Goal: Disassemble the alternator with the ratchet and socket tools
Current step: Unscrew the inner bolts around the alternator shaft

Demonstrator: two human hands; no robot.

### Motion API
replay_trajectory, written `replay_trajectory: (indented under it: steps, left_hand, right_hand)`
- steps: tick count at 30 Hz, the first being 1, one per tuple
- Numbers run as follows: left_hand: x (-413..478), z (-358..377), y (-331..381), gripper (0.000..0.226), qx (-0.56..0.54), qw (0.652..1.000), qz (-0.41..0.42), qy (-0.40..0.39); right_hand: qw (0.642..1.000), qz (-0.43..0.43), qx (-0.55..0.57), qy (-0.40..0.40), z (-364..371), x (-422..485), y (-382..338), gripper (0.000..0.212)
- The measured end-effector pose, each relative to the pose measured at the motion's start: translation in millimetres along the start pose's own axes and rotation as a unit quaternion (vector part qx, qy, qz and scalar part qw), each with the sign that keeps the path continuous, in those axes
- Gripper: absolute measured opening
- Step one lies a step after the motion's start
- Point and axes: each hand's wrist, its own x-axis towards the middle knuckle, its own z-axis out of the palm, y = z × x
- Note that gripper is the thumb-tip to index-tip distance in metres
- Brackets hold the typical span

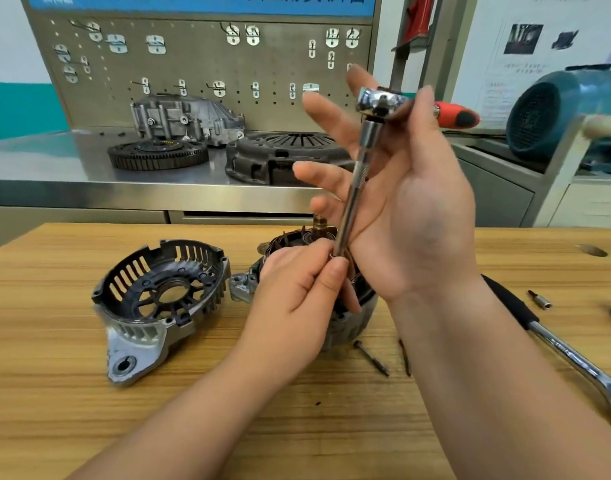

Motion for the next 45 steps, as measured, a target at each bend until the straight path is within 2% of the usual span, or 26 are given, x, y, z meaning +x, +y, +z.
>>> replay_trajectory:
  steps: [4,8,10,12,15,18,23,27,32,35,37,42,45]
  left_hand:
    - [-0.4,-1.1,3.4,0.036,-0.007,1.000,-0.011,0.017]
    - [0.1,-0.5,4.2,0.038,-0.023,0.999,-0.024,0.007]
    - [0.2,-1.4,5.2,0.040,-0.032,0.999,-0.016,0.005]
    - [-0.2,-2.3,6.7,0.032,-0.038,0.999,-0.006,0.009]
    - [0.8,-3.4,7.2,0.028,-0.033,0.999,0.010,0.009]
    - [0.7,-1.9,7.4,0.027,-0.023,1.000,0.003,0.004]
    - [-1.3,1.3,4.7,0.025,-0.044,0.998,-0.033,0.027]
    - [-0.3,2.3,6.4,0.032,-0.031,0.999,-0.020,0.028]
    - [-0.6,1.0,4.3,0.031,-0.067,0.997,0.005,0.025]
    - [-0.9,-0.1,6.0,0.023,-0.028,0.999,0.020,0.025]
    - [-0.7,0.6,6.0,0.024,-0.008,1.000,0.009,0.017]
    - [0.9,2.2,5.3,0.027,-0.043,0.998,-0.027,0.023]
    - [1.3,3.3,5.6,0.030,-0.035,0.999,-0.032,0.027]
  right_hand:
    - [0.994,-0.071,-0.076,0.017,3.1,-3.2,0.9,0.036]
    - [0.983,-0.137,-0.121,0.017,7.3,-4.0,0.1,0.040]
    - [0.986,-0.126,-0.110,0.015,7.3,-4.4,0.3,0.037]
    - [0.992,-0.088,-0.083,0.017,5.4,-4.2,0.1,0.031]
    - [1.000,-0.011,-0.023,0.013,0.8,-1.1,-1.8,0.044]
    - [1.000,0.007,-0.002,0.010,-1.3,0.0,-2.1,0.045]
    - [0.991,-0.086,-0.099,0.021,3.9,-3.4,0.2,0.022]
    - [0.982,-0.144,-0.121,0.013,7.1,-4.5,0.3,0.030]
    - [0.994,-0.072,-0.077,0.000,4.3,-3.8,0.7,0.030]
    - [0.999,0.004,-0.029,-0.023,-1.9,-0.5,-1.1,0.045]
    - [1.000,0.020,-0.010,-0.020,-3.0,-0.1,-2.0,0.047]
    - [0.996,-0.073,-0.058,0.012,1.6,-3.6,-1.4,0.027]
    - [0.988,-0.119,-0.099,0.010,4.8,-3.9,-1.8,0.033]
